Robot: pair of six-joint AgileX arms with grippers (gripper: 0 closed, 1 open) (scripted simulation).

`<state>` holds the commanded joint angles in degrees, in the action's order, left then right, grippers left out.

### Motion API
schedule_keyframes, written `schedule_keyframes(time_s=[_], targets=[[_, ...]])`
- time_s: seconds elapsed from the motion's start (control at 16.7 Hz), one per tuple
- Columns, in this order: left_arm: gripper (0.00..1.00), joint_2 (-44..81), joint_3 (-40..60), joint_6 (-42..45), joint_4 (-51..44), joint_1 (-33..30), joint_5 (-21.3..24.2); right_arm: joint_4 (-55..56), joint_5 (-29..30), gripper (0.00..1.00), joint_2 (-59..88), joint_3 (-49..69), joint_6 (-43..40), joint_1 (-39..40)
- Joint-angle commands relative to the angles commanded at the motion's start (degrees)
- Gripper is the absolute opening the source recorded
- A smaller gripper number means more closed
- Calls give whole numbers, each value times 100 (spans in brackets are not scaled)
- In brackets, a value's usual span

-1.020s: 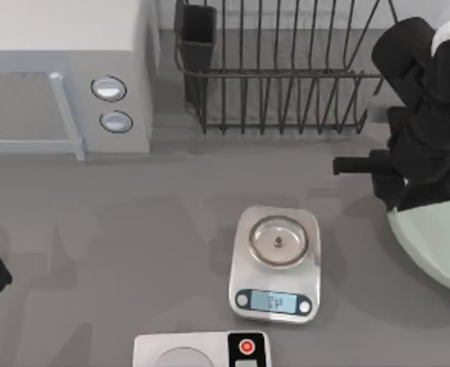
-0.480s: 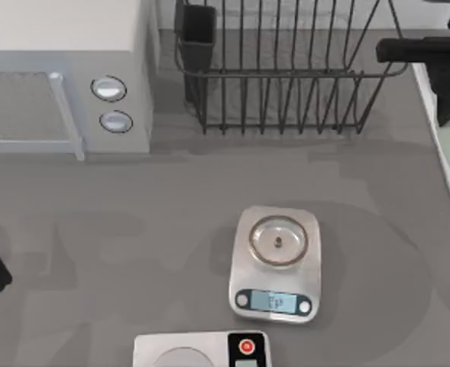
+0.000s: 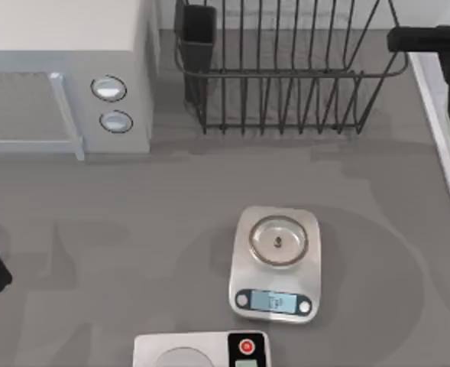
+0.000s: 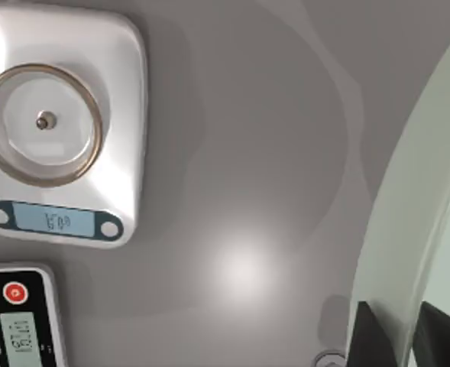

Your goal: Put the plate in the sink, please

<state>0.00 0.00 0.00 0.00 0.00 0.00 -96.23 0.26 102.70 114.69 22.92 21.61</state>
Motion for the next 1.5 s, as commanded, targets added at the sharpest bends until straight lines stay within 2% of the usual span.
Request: schedule_keyframes(time_s=[0.3, 0.84, 1.02, 1.32, 1.5], targets=[[100, 0, 0, 0, 0, 0, 0, -141, 5, 0, 956, 948, -518, -520], [100, 0, 0, 0, 0, 0, 0, -383, 21, 0, 4685, 4535, -2271, -2277], [100, 0, 0, 0, 0, 0, 0, -396, 24, 0, 5169, 5014, -2597, -2603], [100, 0, 0, 0, 0, 0, 0, -397, 24, 0, 5211, 5057, -2628, -2635], [100, 0, 0, 0, 0, 0, 0, -397, 24, 23, 5211, 5057, -2628, -2635]])
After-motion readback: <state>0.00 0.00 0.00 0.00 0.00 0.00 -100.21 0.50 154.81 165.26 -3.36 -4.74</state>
